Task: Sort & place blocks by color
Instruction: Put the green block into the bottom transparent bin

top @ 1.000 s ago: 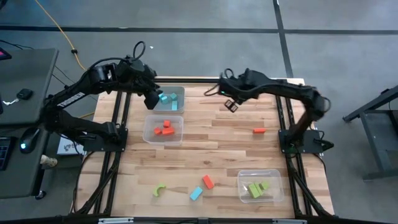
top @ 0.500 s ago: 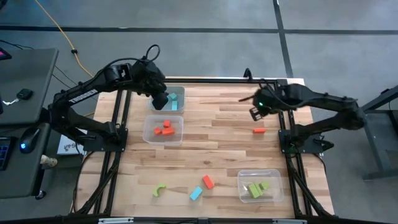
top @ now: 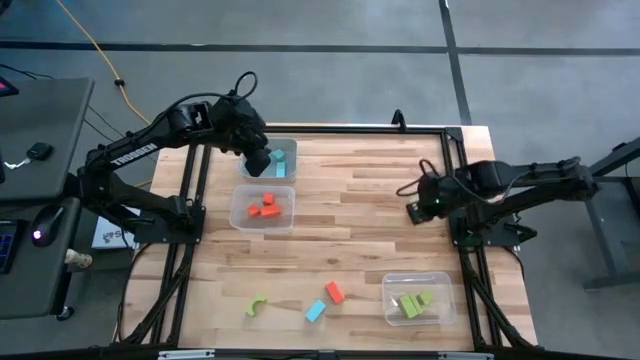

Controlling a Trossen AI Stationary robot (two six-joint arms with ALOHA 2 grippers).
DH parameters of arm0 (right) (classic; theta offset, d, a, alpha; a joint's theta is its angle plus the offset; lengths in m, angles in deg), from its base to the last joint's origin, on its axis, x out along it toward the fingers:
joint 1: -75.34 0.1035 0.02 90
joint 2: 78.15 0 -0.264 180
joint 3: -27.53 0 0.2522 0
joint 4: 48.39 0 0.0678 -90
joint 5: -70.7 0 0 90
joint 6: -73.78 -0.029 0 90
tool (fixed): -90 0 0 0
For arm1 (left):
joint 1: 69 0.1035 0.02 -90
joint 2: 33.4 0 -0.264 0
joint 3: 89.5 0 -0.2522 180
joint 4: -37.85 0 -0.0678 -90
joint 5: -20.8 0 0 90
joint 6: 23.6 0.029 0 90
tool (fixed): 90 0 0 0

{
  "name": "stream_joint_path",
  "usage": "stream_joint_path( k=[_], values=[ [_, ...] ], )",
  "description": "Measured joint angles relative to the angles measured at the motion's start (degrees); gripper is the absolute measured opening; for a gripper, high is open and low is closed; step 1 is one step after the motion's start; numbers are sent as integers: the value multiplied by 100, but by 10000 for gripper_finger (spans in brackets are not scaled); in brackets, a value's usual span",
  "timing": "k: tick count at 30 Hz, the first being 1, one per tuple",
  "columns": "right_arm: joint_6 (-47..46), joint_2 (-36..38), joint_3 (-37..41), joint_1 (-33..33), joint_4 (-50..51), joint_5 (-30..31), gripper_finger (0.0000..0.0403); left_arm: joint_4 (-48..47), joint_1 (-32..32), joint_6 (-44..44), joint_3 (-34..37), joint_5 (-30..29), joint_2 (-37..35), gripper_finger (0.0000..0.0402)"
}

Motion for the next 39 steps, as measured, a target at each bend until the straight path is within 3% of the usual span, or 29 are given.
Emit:
stream_joint_path(
  k=[7, 16, 23, 39],
  values=[
    [-287, -49, 142, 937, -1159, -148, 99, 0, 0, 0, 0, 0, 0, 117],
    [-272, -385, 142, 1979, -1782, -361, 99, 7, -2, 2, 0, 0, -2, 117],
    [-292, -856, 139, 2684, -2005, -950, 99, 7, 9, 2, 0, -20, -2, 117],
    [-811, -2441, 139, 3151, -2376, -1850, 99, 7, 11, 2, 0, -19, -2, 117]
  ],
)
